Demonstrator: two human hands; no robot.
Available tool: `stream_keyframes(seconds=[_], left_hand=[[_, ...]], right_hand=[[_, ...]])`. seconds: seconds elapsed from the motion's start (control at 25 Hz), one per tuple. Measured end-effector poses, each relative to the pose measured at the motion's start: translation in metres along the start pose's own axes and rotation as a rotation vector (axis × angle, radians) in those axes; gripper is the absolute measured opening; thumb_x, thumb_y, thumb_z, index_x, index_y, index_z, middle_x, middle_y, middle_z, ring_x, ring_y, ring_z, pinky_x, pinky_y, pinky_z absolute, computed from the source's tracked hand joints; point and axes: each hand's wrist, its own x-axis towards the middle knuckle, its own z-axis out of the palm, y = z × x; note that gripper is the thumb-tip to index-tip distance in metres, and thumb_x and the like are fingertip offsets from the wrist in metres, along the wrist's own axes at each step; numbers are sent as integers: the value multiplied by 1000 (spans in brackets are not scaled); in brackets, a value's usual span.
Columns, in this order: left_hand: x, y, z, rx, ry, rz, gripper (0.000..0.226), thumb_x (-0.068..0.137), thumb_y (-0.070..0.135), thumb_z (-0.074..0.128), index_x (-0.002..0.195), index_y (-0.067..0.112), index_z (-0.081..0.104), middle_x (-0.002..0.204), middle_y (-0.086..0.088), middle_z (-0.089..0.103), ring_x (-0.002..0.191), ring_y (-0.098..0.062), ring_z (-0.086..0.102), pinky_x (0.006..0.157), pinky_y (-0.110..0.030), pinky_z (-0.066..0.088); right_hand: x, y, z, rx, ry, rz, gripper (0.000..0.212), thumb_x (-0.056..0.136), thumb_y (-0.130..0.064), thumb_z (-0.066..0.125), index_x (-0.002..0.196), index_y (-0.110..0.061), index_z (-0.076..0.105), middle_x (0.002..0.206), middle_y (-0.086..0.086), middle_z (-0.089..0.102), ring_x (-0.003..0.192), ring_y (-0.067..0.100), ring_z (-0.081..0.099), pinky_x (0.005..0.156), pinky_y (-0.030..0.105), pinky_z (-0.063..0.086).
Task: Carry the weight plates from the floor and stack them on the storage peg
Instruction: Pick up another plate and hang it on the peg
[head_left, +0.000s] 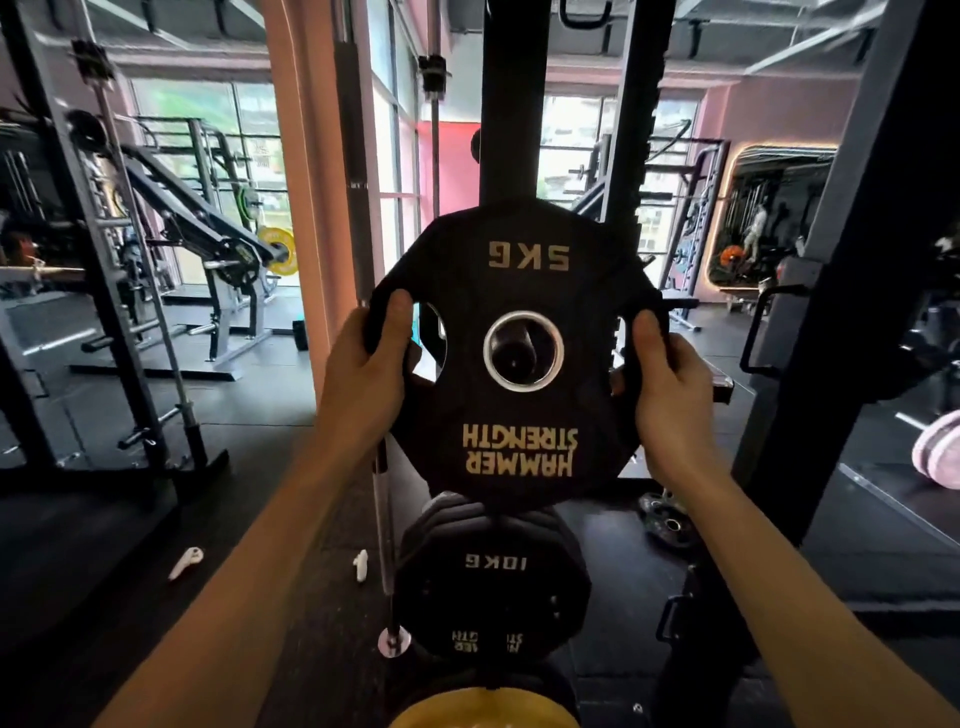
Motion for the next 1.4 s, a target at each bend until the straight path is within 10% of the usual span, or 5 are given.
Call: stream_keyframes(seconds=[0.2,0.4,1.04,1.4], left_hand=[[29,-36,23,-17,-12,-28,37,99,50,42,81,18,51,61,4,50,48,-1,50,46,-16,41],[61,-61,32,-75,-61,-10,46,80,73,42,71,29,55,60,4,52,60,-19,51,61,-36,44],[122,-101,65,37,6,68,21,105,29,38,105,20,57,87,15,61,75,17,60,65,-3,44],[141,-115,69,91,-19,83,28,104,35,40,105,12,56,79,8,62,72,5,62,71,-11,47]], right_hand=[[35,30,14,-53,15,58,61,96,-51,49,101,9,56,75,14,56,66,22,54,52,24,47],[58,42,15,-164,-40,32,83,88,-67,23,83,5,65,61,15,65,51,9,62,50,9,45],[141,93,42,-142,-56,73,55,102,-51,26,95,-15,68,74,-9,70,67,-9,65,61,7,46],[161,114,44,-212,-109,45,82,92,-71,24,99,-2,67,84,6,73,86,19,70,85,34,54]])
